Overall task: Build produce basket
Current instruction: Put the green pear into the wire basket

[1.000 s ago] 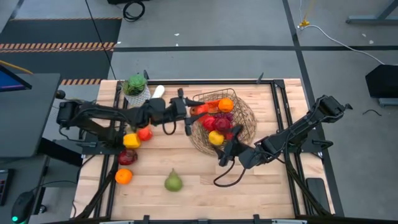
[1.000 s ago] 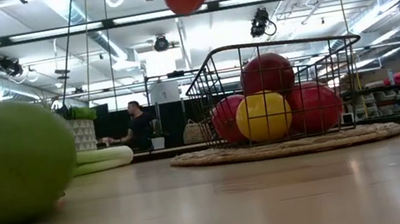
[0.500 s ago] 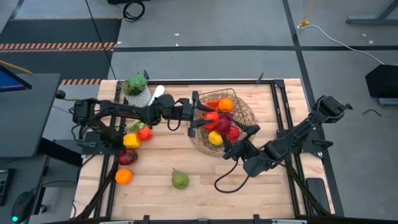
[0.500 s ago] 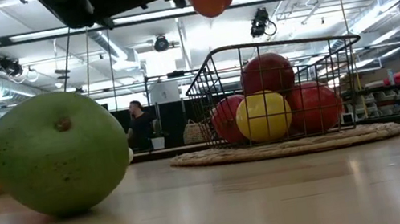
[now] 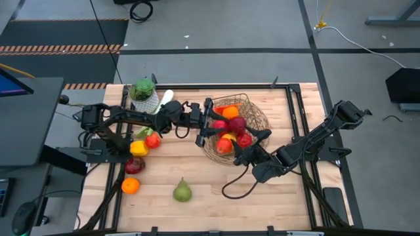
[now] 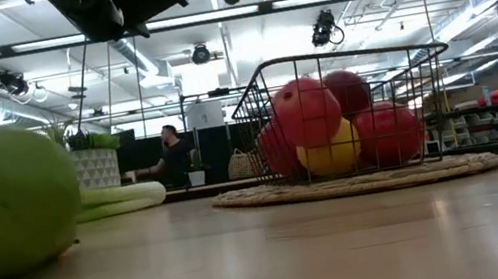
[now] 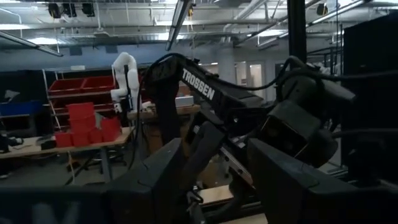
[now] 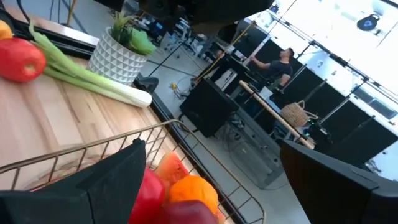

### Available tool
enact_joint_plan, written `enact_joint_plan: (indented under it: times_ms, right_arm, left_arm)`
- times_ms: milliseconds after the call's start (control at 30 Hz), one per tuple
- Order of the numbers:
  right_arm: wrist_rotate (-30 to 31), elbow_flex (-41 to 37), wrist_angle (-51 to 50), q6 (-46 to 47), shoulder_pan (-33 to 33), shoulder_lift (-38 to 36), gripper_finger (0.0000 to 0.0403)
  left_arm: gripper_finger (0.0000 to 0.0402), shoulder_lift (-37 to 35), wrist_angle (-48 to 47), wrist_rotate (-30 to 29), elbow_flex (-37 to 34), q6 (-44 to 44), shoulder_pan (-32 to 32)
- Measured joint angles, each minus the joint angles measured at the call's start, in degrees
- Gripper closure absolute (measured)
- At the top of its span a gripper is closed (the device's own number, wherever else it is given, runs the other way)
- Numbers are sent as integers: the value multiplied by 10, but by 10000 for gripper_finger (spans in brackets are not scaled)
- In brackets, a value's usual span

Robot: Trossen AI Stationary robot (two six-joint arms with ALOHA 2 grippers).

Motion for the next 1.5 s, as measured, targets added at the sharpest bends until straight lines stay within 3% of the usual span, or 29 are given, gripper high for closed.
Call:
enact_joint_plan:
  times_ms: [133, 267, 367, 500, 600, 667, 800, 867, 1000, 1167, 1500]
  right_arm:
    - [-3, 0, 0, 1, 1, 0, 28]
    - [-3, 0, 0, 2, 8, 0, 28]
    - [-10, 0, 1, 12, 16, 0, 28]
    - [-55, 0, 5, 29, 26, 0, 28]
    - [-132, 0, 23, 32, 28, 0, 28]
    - [-201, 0, 39, 38, 27, 0, 28]
    - [-343, 0, 71, 42, 12, 0, 28]
    - [-397, 0, 85, 45, 5, 0, 28]
    - [-454, 0, 98, 75, -4, 10, 28]
    - [-473, 0, 150, 63, -3, 77, 28]
    - [-537, 0, 362, 53, 4, 177, 28]
  left_arm:
    - [213, 0, -4, 0, 0, -10, 0]
    - [213, -9, -7, 1, 0, -73, 0]
    - [214, -29, -40, 41, 0, -109, 1]
    - [211, -83, -179, 144, 0, -105, 1]
    - [209, -135, -350, 155, 0, -68, -7]
    - [208, -162, -460, 99, 0, -35, -21]
    - [210, -199, -620, -164, 0, -10, -77]
    - [213, -203, -664, -262, -1, -25, -106]
    - [212, -204, -704, -298, -1, -66, -163]
    - [213, -202, -690, -325, -45, -144, -238]
    - [212, -203, -683, -503, -104, -319, -464]
